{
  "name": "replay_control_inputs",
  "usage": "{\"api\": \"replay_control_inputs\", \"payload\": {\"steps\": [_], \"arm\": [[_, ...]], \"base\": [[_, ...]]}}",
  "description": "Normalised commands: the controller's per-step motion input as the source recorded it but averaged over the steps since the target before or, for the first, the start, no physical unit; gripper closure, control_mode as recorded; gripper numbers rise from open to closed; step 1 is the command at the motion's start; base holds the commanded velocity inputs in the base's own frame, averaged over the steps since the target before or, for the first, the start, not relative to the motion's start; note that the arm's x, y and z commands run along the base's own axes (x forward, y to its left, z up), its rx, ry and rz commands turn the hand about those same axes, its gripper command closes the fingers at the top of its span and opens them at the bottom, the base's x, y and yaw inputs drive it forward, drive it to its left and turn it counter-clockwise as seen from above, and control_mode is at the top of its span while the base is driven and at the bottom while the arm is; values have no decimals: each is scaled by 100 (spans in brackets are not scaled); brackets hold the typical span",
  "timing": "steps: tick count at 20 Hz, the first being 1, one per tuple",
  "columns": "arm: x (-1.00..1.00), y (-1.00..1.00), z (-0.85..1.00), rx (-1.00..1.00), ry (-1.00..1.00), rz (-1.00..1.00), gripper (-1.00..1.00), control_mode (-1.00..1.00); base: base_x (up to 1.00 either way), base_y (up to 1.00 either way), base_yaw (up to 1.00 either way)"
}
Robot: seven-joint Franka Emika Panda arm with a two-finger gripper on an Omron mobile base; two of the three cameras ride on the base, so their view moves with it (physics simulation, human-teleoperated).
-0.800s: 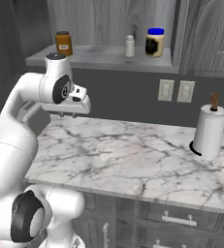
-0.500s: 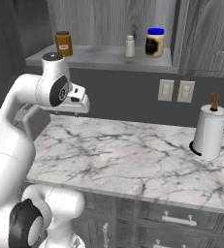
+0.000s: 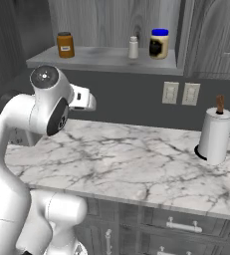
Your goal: Collect the turmeric, mayonnaise, and shaker from the cabinet and place them next to the stove.
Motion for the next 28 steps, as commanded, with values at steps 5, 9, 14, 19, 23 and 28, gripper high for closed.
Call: {"api": "replay_control_inputs", "payload": {"steps": [5,9,14,19,23,28], "arm": [[-12,-21,96,0,-40,0,-100,-100],[-7,-2,80,0,-30,0,-100,-100],[-3,0,52,0,-20,0,-100,-100],[-3,0,1,0,-6,0,-100,-100],[0,0,23,0,-9,0,-100,-100],[7,0,31,0,-7,0,-100,-100]], "base": [[0,0,0],[0,0,0],[0,0,0],[0,0,0],[0,0,0],[0,0,0]]}}
